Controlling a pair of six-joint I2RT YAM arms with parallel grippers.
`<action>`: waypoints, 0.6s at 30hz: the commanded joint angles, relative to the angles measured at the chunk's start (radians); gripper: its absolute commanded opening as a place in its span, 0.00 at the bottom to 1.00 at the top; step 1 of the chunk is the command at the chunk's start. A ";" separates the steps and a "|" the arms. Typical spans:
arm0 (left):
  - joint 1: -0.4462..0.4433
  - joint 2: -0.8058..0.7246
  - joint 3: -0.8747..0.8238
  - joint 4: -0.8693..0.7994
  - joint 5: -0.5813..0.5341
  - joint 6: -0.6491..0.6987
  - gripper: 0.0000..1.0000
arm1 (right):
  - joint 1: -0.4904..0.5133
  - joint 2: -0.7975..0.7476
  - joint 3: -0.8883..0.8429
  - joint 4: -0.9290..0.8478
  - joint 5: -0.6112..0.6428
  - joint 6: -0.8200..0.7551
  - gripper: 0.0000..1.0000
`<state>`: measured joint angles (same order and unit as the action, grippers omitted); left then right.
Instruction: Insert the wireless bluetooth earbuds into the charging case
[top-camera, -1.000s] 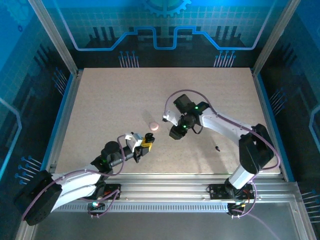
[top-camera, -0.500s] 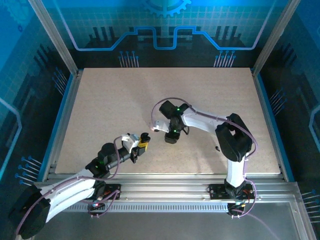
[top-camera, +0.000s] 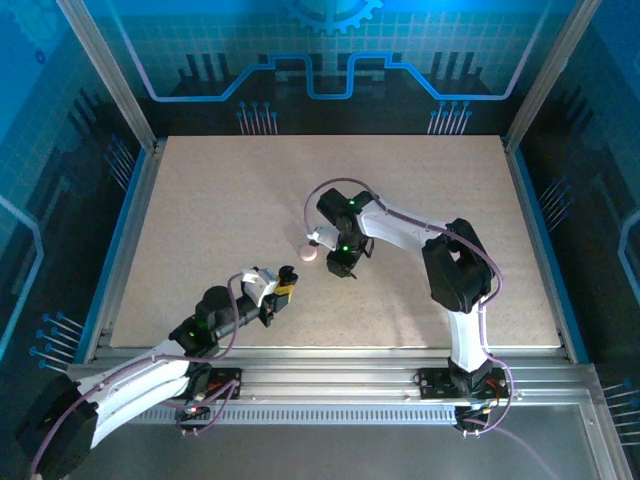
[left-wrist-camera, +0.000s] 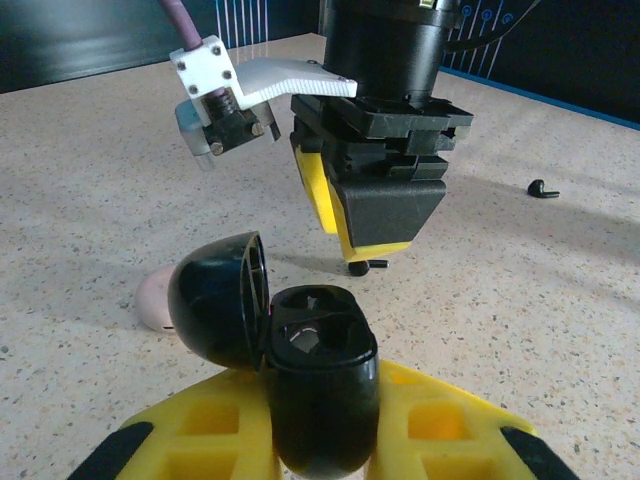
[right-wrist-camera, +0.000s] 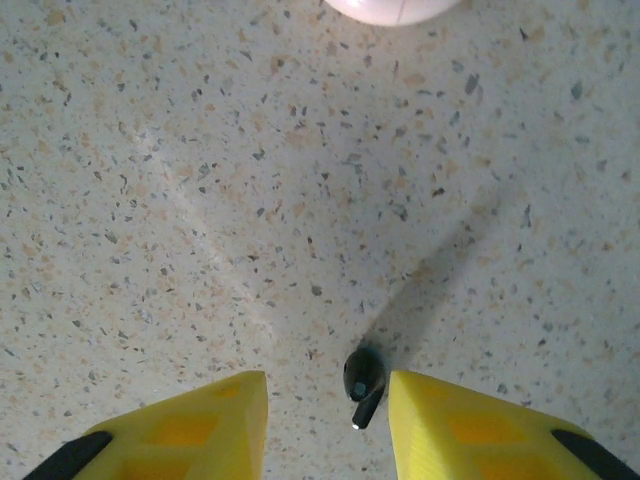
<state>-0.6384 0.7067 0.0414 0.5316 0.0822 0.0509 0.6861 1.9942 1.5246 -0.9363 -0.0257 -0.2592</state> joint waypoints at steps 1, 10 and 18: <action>0.006 -0.029 -0.026 -0.008 -0.017 -0.013 0.17 | -0.005 -0.012 0.001 -0.055 -0.007 0.074 0.37; 0.006 -0.030 -0.028 -0.016 -0.044 -0.013 0.17 | -0.007 0.006 -0.004 -0.073 -0.017 0.055 0.37; 0.006 -0.015 -0.023 -0.016 -0.039 -0.014 0.17 | -0.012 0.028 -0.007 -0.064 0.049 0.064 0.38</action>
<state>-0.6384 0.6922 0.0341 0.5190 0.0555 0.0505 0.6861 1.9961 1.5242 -0.9787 -0.0021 -0.2111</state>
